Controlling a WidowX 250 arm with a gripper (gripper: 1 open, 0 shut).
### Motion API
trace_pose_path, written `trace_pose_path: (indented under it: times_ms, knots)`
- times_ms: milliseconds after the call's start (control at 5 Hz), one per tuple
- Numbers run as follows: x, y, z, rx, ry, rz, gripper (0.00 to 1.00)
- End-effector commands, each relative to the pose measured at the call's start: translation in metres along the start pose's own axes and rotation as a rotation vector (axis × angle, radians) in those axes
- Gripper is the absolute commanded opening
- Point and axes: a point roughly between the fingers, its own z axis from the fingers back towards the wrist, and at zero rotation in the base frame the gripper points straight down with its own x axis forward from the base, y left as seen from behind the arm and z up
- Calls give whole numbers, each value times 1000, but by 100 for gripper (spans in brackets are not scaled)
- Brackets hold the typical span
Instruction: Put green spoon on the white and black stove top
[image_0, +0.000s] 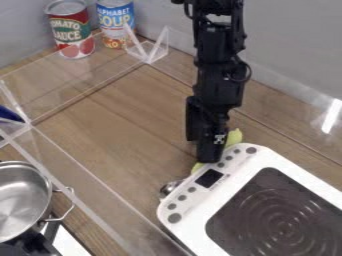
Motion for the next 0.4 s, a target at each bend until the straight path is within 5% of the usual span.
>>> trace_pose_path:
  times_ms: [0, 200]
  knots:
    - [8, 4, 12, 30, -30, -17, 100]
    - [11, 4, 11, 34, -25, -30, 100]
